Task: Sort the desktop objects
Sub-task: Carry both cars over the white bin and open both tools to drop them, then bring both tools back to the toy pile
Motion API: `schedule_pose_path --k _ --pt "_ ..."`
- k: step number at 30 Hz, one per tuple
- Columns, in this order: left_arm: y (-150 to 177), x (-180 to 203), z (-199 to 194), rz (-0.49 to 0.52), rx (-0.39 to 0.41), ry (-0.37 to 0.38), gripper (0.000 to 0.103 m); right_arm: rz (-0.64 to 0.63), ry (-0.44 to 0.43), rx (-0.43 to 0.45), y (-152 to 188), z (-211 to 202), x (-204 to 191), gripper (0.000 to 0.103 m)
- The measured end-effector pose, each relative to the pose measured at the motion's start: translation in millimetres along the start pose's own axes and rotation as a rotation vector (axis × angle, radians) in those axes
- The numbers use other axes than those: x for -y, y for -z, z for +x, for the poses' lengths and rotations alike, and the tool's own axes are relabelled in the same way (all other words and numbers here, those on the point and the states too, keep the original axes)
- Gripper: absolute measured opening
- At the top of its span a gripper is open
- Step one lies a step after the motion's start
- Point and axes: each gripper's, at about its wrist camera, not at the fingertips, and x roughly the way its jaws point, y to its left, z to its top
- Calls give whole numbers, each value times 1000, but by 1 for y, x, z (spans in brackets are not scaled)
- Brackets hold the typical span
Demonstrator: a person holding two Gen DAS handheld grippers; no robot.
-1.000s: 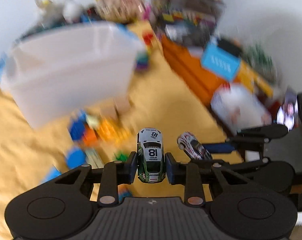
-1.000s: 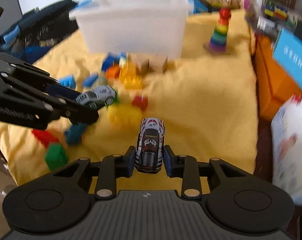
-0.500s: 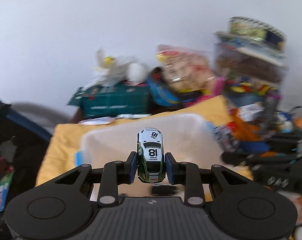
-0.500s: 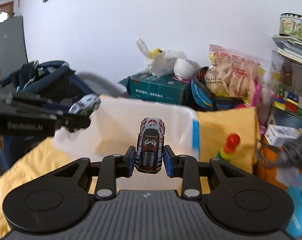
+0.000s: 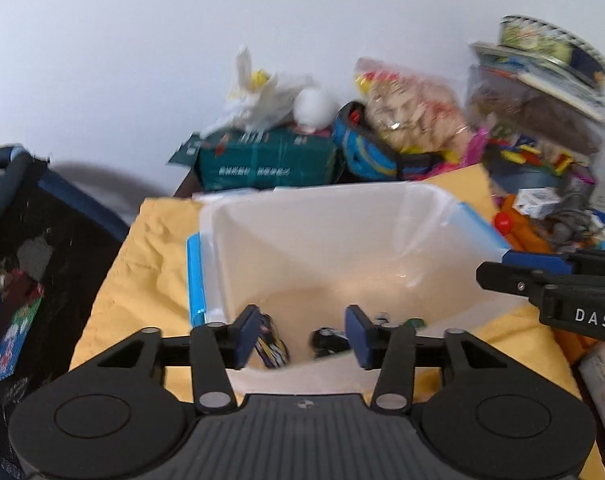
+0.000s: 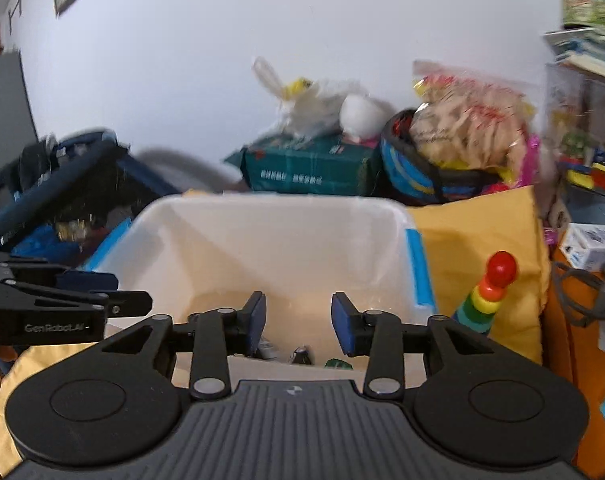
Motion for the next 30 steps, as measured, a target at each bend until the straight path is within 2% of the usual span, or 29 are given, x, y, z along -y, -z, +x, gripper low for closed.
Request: schedule_pose_path --k 1,2,5,8,12,15,19,23,30 --pt "6 2 -9 11 3 -8 66 7 -9 14 3 -8 1 41" --pt "11 3 -13 13 4 -15 67 9 -15 22 7 -15 2 41" --pt "37 7 -28 25 -18 27 67 -8 -17 1 28 -33 2 41" --pt "69 16 -30 59 -103 83 67 -13 -23 -75 58 -41 5 40" --pt "113 31 -26 116 -245 115 67 -12 -28 -208 105 -49 11 40" --pt "133 37 -33 122 -289 180 67 4 -18 -307 137 -55 12 41" --pt "153 41 -46 115 -315 233 67 -55 -49 -343 163 -70 1 40" --pt "157 41 -49 115 -322 199 67 -149 -68 -395 184 -70 -14 39" --pt "155 31 -50 69 -312 138 66 -29 -196 -352 157 -58 -32 39"
